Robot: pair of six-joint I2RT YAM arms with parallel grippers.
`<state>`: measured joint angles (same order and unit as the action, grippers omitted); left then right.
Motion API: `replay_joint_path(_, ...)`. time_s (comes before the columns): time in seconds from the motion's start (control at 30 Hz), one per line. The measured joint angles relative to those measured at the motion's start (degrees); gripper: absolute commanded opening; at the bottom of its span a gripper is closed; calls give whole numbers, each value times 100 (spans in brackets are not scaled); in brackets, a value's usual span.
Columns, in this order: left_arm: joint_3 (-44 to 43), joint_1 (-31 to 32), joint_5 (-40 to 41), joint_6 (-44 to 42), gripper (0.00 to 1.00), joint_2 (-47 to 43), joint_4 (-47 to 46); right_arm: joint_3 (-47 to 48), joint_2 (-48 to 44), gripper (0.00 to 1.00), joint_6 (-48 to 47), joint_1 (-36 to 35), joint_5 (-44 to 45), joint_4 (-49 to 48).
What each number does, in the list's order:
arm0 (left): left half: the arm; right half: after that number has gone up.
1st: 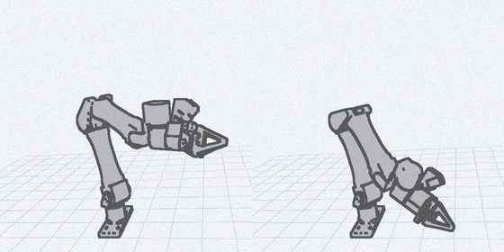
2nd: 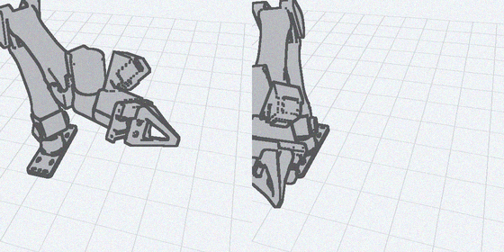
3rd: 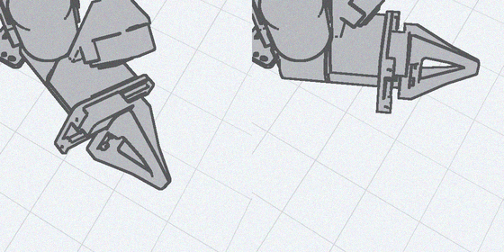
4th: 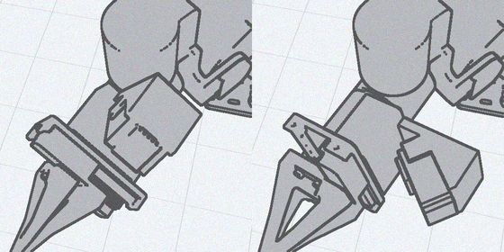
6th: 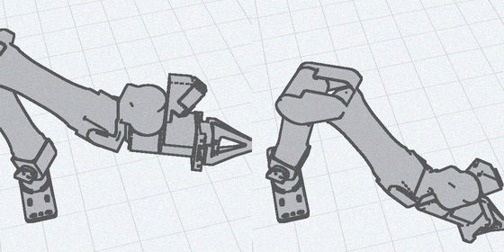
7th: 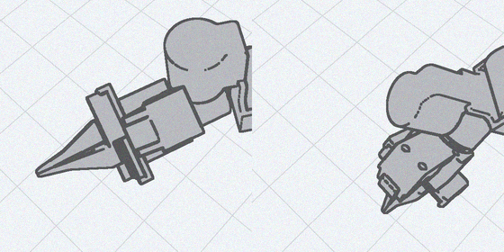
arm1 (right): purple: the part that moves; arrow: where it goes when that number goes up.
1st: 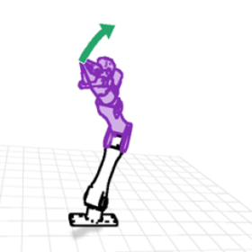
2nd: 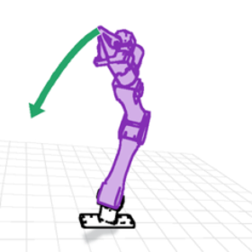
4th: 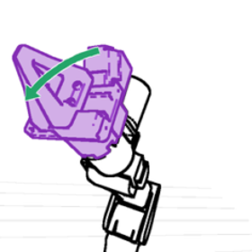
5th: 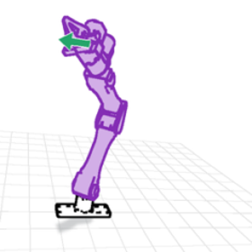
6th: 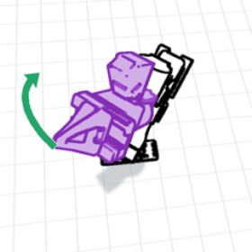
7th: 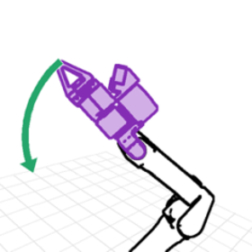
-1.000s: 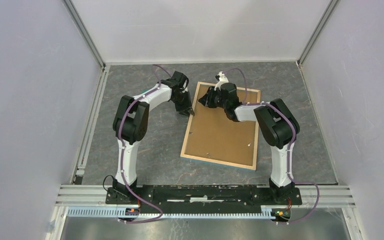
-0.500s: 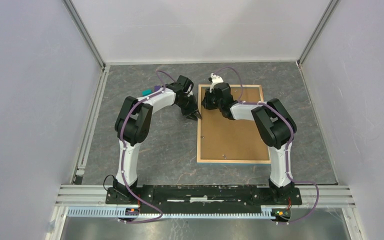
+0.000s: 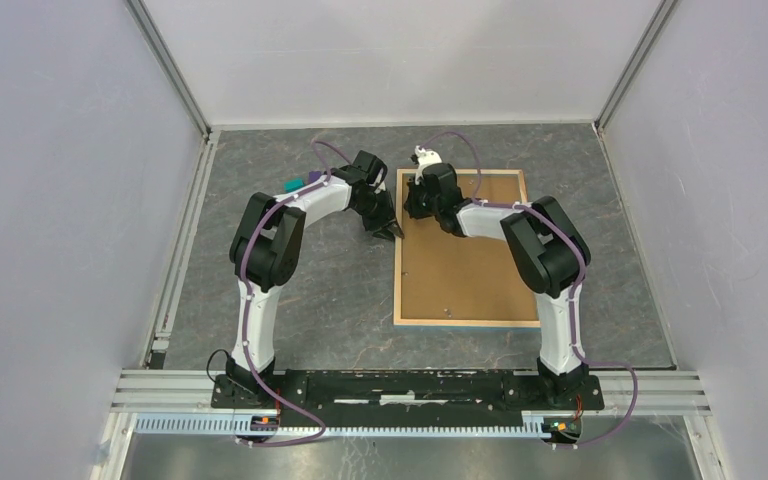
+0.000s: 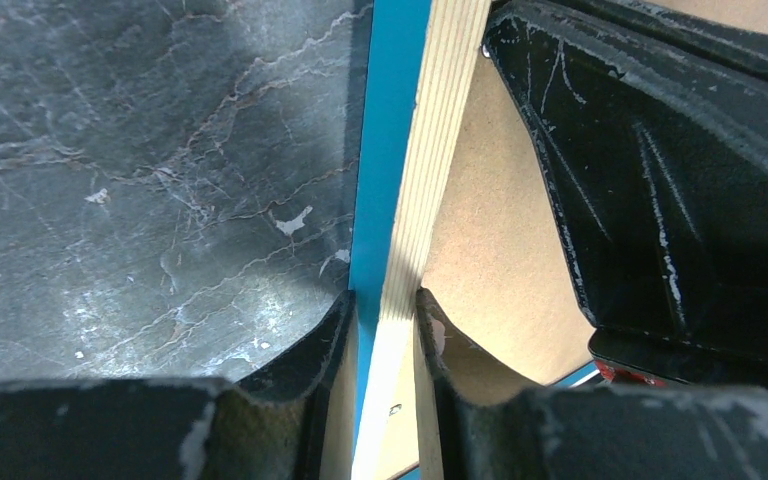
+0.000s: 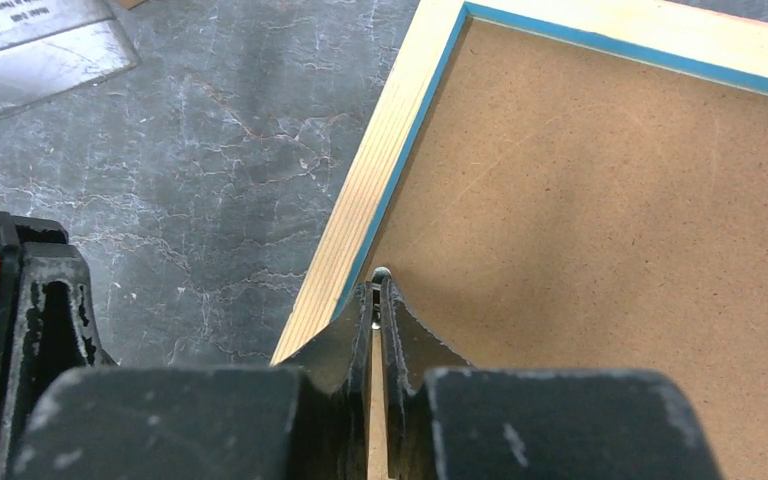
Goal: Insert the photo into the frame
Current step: Install the photo frame at the center of the board.
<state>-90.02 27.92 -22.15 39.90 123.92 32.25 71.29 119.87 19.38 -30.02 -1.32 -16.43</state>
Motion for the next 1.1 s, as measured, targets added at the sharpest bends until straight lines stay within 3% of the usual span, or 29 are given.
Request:
replay_joint_path(0.23,-2,-26,24,0,10,0,4,544,177,12,-492,-39,-262,656)
replay_joint_path(0.33,-4,-63,26,0,10,0,11,782,256,28,-713,-24,-431,914)
replay_joint_path(0.47,-4,-63,28,0,10,0,13,907,256,34,-656,146,-737,1099)
replay_joint_path(0.7,-13,-63,37,0,9,0,22,1073,249,25,-4,424,-942,1220)
replay_joint_path(1.1,-15,-63,44,0,7,0,26,1071,249,24,247,306,-1123,1121)
